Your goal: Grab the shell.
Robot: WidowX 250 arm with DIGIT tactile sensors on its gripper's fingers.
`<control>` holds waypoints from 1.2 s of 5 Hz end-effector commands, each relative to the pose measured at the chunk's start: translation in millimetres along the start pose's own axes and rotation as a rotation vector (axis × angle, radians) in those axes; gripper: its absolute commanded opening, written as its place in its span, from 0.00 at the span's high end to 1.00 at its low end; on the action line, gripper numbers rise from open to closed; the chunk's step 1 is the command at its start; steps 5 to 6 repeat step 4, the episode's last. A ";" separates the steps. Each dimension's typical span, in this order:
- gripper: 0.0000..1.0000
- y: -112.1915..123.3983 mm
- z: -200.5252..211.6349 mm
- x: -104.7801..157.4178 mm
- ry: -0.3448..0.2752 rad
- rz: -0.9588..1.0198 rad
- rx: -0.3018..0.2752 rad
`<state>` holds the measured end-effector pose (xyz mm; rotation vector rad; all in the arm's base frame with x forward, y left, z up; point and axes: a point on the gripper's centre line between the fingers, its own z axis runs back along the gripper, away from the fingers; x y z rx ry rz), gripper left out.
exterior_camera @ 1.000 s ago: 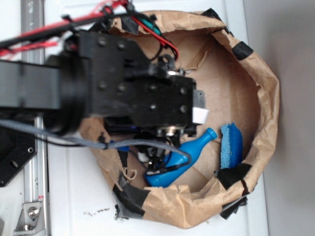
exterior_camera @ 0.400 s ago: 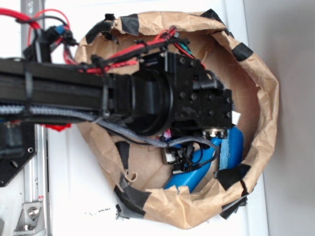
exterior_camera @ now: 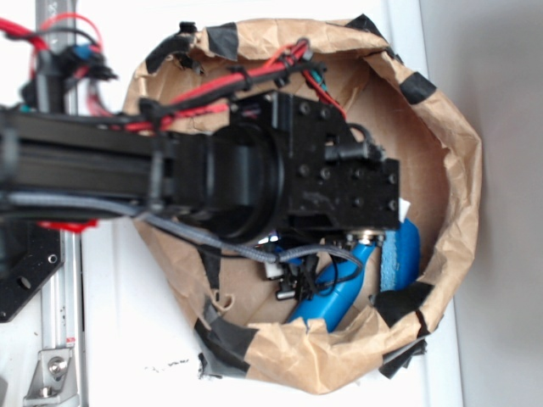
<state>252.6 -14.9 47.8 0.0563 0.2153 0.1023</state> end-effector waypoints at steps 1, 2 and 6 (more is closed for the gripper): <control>1.00 35.5 97.2 -11.3 -0.241 0.060 0.051; 1.00 38.0 116.4 -16.3 -0.307 0.050 0.023; 1.00 40.6 117.1 -8.5 -0.301 0.068 0.028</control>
